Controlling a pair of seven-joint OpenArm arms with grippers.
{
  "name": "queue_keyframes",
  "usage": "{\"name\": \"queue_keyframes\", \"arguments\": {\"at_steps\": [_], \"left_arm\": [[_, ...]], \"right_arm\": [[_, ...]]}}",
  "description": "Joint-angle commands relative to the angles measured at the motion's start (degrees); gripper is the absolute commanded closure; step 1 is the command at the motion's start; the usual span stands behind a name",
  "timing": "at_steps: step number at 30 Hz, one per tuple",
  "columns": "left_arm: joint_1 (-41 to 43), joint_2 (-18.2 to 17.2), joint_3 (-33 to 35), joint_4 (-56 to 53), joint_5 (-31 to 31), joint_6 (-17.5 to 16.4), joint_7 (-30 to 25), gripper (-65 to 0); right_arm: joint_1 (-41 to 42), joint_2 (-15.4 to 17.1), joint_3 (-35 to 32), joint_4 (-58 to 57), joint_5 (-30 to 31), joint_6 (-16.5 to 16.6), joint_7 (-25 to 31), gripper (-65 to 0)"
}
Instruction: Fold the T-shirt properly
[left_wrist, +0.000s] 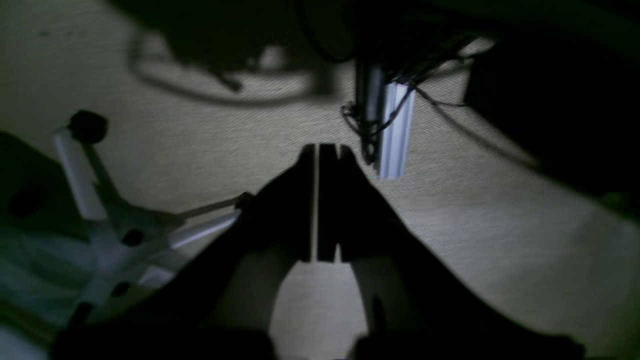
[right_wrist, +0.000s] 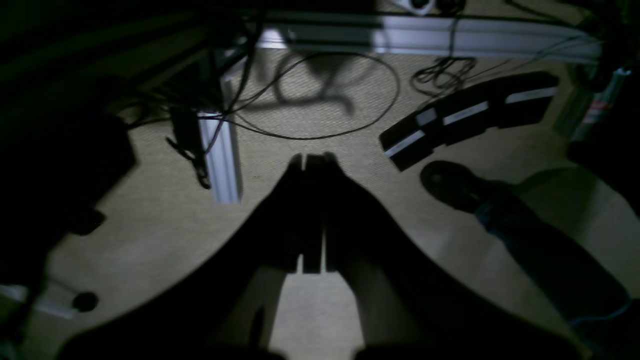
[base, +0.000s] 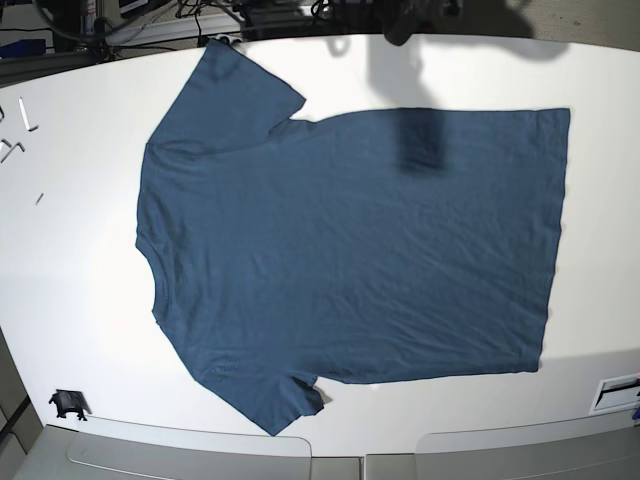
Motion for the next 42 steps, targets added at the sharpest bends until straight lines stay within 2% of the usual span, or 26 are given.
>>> {"name": "queue_keyframes", "arguments": {"at_steps": [1, 3, 7, 12, 16, 21, 24, 27, 30, 32, 35, 38, 42], "left_arm": [[2.0, -1.2, 0.0, 1.5, -0.1, 0.0, 0.0, 0.0], [5.3, -3.4, 0.0, 5.2, -0.2, 0.0, 0.0, 0.0], [13.2, -7.4, -2.7, 14.8, -2.3, 0.0, -0.2, 0.0], [25.6, -10.9, -12.3, 30.0, -9.6, -0.1, -0.2, 0.0], [36.2, -14.3, -19.6, 43.3, -14.6, -4.4, 0.1, 0.0], [48.2, -17.9, -28.5, 59.7, -19.3, -8.5, 3.3, 0.0], [53.8, -18.7, -34.6, 68.4, -22.8, -12.4, 6.0, 0.0], [57.1, -18.8, -41.0, 75.8, -28.3, -18.5, 12.3, 0.0], [57.9, -18.8, -46.9, 81.4, -35.2, -25.6, 20.6, 0.0], [57.8, -18.4, -50.3, 83.9, -39.8, -29.7, 24.9, 0.0], [57.8, -16.2, -54.9, 85.9, -45.2, -35.1, 25.7, 0.0], [57.1, -14.7, -57.4, 86.3, -48.7, -39.2, 25.8, 0.0], [55.2, -14.4, -57.5, 86.3, -48.8, -40.2, 27.1, 0.0]], "right_arm": [[-1.3, 1.0, 0.1, 1.4, 0.0, -0.2, 0.2, 0.0], [-3.9, 2.9, 0.2, 4.6, -0.6, -0.2, 0.1, 0.0], [-10.3, 6.1, 0.2, 11.9, -6.8, -1.6, 0.1, 0.0], [-19.9, 9.8, 0.2, 23.3, -7.5, -8.8, 0.1, 0.0], [-28.8, 13.5, 0.7, 34.7, -7.5, -13.6, 0.1, 0.0], [-41.9, 17.6, 7.5, 52.7, -5.4, -13.8, 0.1, 0.0], [-50.1, 19.4, 14.3, 65.1, -1.7, -11.5, 0.1, 0.0], [-57.4, 20.2, 21.9, 77.6, 1.7, -6.7, 0.1, 0.0], [-63.6, 20.0, 30.3, 90.6, 8.7, -0.9, -1.2, 0.0], [-64.7, 19.5, 35.9, 98.9, 13.4, 2.6, -2.8, 0.0], [-64.7, 17.6, 44.0, 109.2, 17.0, 6.8, -4.2, 0.0], [-64.7, 16.7, 51.5, 116.4, 17.1, 8.5, -4.0, 0.0], [-61.4, 15.5, 60.0, 118.8, 21.9, 8.5, -4.1, 0.0]]}}
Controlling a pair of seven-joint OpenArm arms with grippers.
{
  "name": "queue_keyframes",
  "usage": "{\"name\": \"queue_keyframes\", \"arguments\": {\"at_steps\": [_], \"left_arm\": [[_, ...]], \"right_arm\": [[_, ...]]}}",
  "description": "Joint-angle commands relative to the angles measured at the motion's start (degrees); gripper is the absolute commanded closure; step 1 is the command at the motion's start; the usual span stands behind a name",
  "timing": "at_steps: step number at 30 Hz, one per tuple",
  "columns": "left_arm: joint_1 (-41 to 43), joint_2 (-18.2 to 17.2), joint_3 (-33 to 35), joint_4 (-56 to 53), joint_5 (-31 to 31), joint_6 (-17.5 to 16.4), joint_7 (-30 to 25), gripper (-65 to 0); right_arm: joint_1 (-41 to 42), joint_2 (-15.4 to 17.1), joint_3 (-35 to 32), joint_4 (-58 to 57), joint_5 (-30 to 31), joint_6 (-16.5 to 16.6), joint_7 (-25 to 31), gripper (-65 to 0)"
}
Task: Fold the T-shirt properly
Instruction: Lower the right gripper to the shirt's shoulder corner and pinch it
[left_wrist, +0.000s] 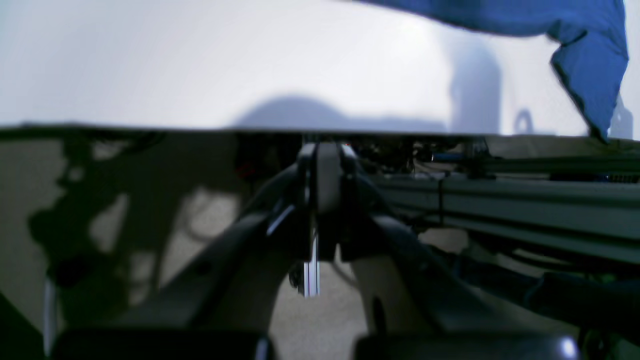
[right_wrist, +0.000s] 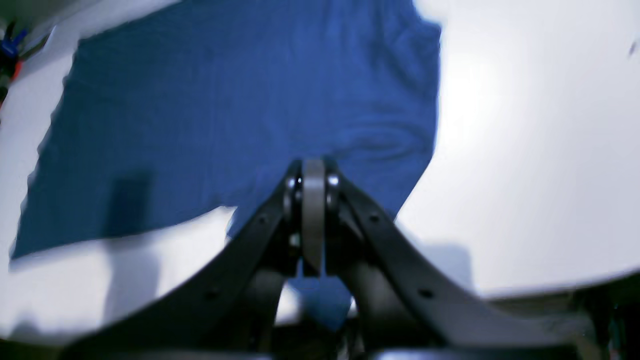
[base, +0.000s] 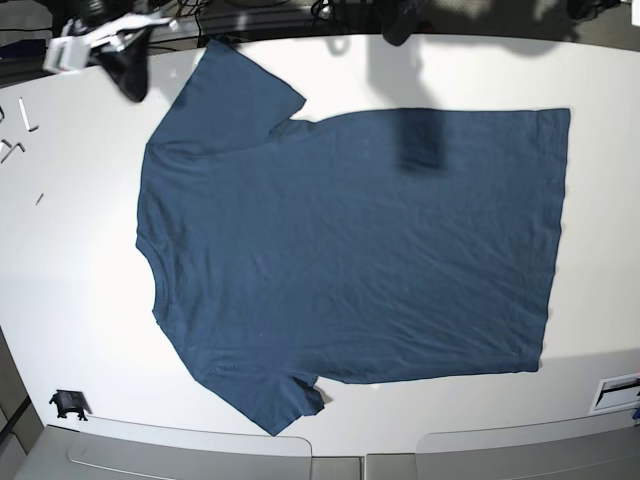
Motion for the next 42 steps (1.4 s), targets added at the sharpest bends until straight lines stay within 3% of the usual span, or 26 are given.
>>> {"name": "queue_keyframes", "arguments": {"at_steps": [1, 8, 14, 22, 23, 26, 28, 35, 42], "left_arm": [[0.5, -0.2, -0.5, 0.5, -0.8, -0.8, -0.1, 0.0], [-2.1, 0.2, -0.5, 0.6, -0.8, -0.8, 0.4, 0.0], [-4.5, 0.3, -0.5, 0.6, -0.8, -0.8, 0.5, 0.0], [-5.6, 0.3, -0.5, 0.6, -0.7, -0.8, 0.7, 0.0], [-5.6, 0.2, -0.5, 0.6, -0.8, -0.8, 0.7, 0.0], [-5.7, 0.3, -0.5, 0.6, -0.8, -0.8, 0.7, 0.0], [-5.7, 0.2, -0.5, 0.6, -0.8, -0.8, 0.7, 0.0], [-7.6, 0.2, -0.5, 0.6, -0.7, -0.9, 0.8, 0.0], [-7.9, 0.3, -0.5, 0.6, -0.3, -0.8, 1.4, 0.0]], "right_arm": [[1.0, -0.3, 1.9, 0.6, 0.7, 0.2, 1.3, 0.0], [12.8, -5.8, 7.9, -10.3, 7.3, 0.5, -0.5, 0.0], [23.8, -11.9, 7.9, -24.6, 4.7, 2.3, -0.5, 0.0], [29.0, -17.8, 7.9, -25.3, 1.6, 2.3, -5.2, 0.0], [29.4, -18.4, 7.9, -25.3, 0.8, 2.3, -5.2, -2.5], [29.6, -19.4, 7.9, -25.3, -2.3, 2.3, -5.1, -19.6], [29.6, -20.0, 7.9, -25.3, -5.2, 2.4, -4.7, -26.1], [31.6, -22.0, 7.8, -25.3, -11.3, 2.3, -3.5, -27.0], [39.5, -20.4, 7.8, -25.5, -11.2, 4.8, -16.0, -31.3]]}}
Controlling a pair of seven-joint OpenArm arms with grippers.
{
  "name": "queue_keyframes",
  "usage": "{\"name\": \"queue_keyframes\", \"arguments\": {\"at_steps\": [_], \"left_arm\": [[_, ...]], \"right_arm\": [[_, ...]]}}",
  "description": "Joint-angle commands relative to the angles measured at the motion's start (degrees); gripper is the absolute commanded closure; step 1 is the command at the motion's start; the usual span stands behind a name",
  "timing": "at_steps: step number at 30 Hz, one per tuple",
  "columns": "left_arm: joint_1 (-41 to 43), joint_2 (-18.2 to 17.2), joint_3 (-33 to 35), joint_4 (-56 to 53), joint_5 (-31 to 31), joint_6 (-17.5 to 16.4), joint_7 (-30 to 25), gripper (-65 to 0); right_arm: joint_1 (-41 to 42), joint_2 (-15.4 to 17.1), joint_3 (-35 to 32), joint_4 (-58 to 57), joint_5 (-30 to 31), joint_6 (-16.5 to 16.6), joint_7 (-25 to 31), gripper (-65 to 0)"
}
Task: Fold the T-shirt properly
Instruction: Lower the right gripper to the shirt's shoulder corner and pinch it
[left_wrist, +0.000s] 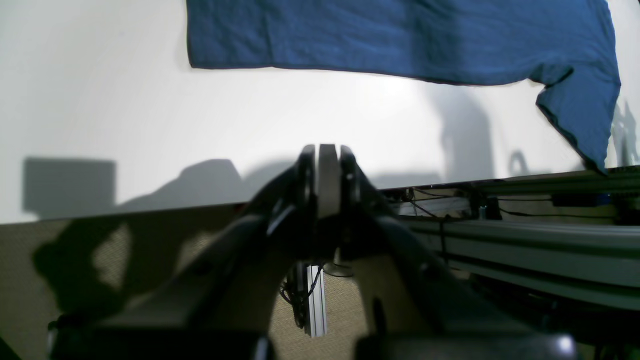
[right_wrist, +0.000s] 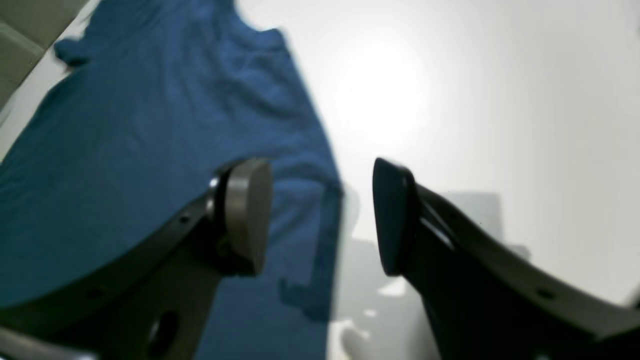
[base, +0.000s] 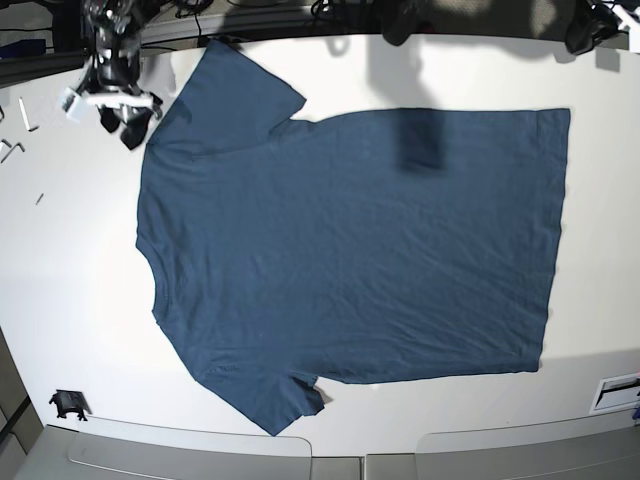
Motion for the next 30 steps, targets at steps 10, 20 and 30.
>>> {"name": "queue_keyframes", "arguments": {"at_steps": [10, 20, 30], "left_arm": [[0.8, -0.5, -0.5, 0.6, -1.0, -0.4, 1.2, 0.0], [0.8, -0.5, -0.5, 0.6, -1.0, -0.4, 1.6, 0.0], [0.7, -0.5, -0.5, 0.6, -1.0, -0.4, 1.6, 0.0]], "right_arm": [[5.2, 1.1, 0.3, -5.3, 0.8, 1.4, 1.0, -31.3], [12.6, 1.1, 0.2, -19.0, 6.6, 3.4, -3.3, -31.2], [12.6, 0.9, -5.6, -19.5, 6.1, 3.7, -4.8, -30.7]]}}
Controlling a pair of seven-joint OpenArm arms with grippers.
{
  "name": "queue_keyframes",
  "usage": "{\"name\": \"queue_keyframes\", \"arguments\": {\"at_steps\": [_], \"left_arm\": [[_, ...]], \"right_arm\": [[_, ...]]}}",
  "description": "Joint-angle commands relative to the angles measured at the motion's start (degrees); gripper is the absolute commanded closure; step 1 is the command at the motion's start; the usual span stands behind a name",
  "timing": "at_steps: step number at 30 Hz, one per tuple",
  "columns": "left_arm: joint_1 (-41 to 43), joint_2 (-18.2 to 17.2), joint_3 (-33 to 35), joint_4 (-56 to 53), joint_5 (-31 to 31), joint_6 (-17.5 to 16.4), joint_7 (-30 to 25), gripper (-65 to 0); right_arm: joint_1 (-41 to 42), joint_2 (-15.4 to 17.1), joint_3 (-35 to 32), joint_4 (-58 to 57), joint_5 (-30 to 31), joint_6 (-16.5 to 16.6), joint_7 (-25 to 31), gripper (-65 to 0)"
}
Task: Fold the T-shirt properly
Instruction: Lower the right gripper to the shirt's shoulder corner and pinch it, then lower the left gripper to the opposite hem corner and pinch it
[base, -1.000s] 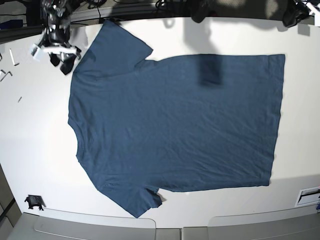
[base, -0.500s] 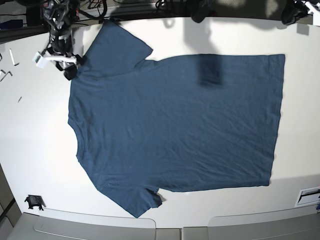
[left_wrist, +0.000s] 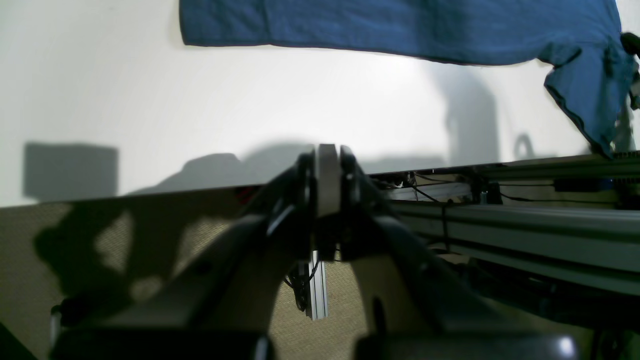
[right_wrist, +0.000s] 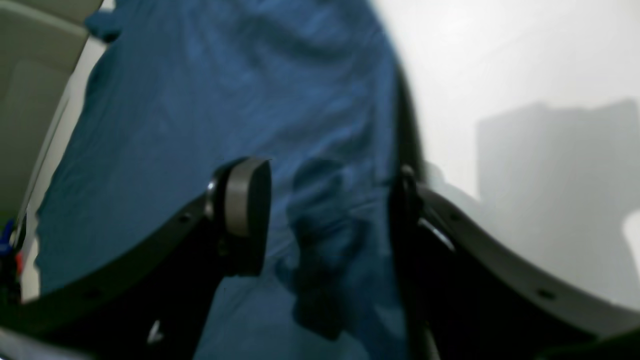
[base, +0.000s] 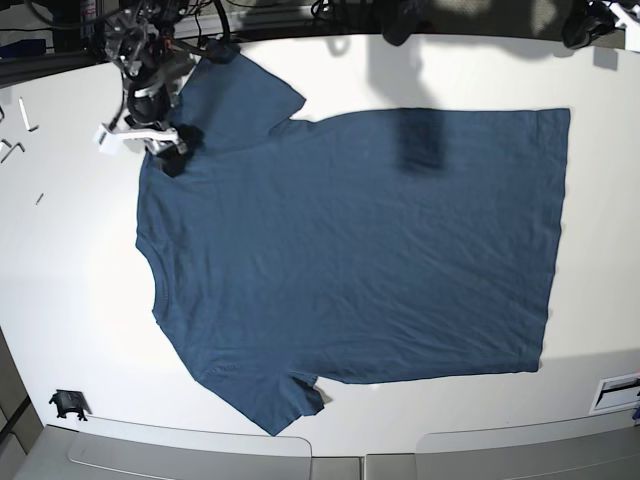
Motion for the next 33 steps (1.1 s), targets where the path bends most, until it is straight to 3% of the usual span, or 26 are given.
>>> {"name": "queue_keyframes", "arguments": {"at_steps": [1, 3, 6, 7, 10, 13, 16, 20, 25, 27, 29, 33], "left_arm": [[0.6, -0.5, -0.5, 0.6, -1.2, -0.4, -1.2, 0.0], [0.3, -0.5, -0.5, 0.6, -1.2, -0.4, -1.2, 0.0], [-0.1, -0.5, -0.5, 0.6, -1.2, -0.4, -1.6, -10.8], [-0.3, -0.5, -0.5, 0.6, -1.2, -0.4, -1.6, -14.2], [-1.6, -0.5, -0.5, 0.6, -1.1, -0.4, -1.5, -21.2], [-3.8, -0.5, -0.5, 0.6, 1.6, 0.3, -1.4, -22.2], [-7.3, -0.8, -0.5, 0.2, 5.0, 5.0, -1.4, -22.2], [-13.0, -3.2, -0.5, -3.8, 5.9, 8.3, -1.4, -22.2], [-20.9, -7.4, -0.4, -15.0, 5.7, 8.8, -1.1, -23.0], [-24.0, -8.9, -0.3, -20.3, 5.6, 8.7, -1.1, -27.2], [-26.7, -10.4, -0.3, -25.7, 4.2, 8.7, -0.9, -30.3], [-31.9, -12.3, -0.3, -35.2, -0.5, 8.6, 2.4, -30.8]], "right_arm": [[0.0, 0.2, -0.6, 0.5, -0.8, 0.1, -1.2, -28.4], [0.0, 0.2, -1.5, 0.5, -2.6, 0.1, -1.2, -19.4], [0.0, 0.1, -1.7, 0.5, -4.3, 0.1, -1.2, -2.1], [0.0, 0.1, -1.7, 0.5, -5.0, 0.1, -1.2, 0.0], [0.0, 0.1, -1.7, 0.5, -6.1, 0.1, -1.2, 0.0], [0.0, 0.1, -1.7, 0.5, -6.1, 0.1, -1.2, 0.0], [0.0, 0.1, -1.7, 0.5, -6.1, 0.1, -1.2, 0.0], [0.0, 0.1, -1.7, 0.5, -6.1, 0.1, -1.2, 0.0], [0.0, 0.1, -1.7, 0.5, -6.1, 0.1, -1.1, 0.0], [0.0, 0.1, -1.7, 0.5, -6.1, 0.1, -1.1, 0.0], [0.0, 0.1, -1.7, 0.5, -6.1, 0.1, -1.2, 0.0], [0.0, 0.1, -1.7, 0.5, -6.1, 0.1, -1.2, 0.0]]}}
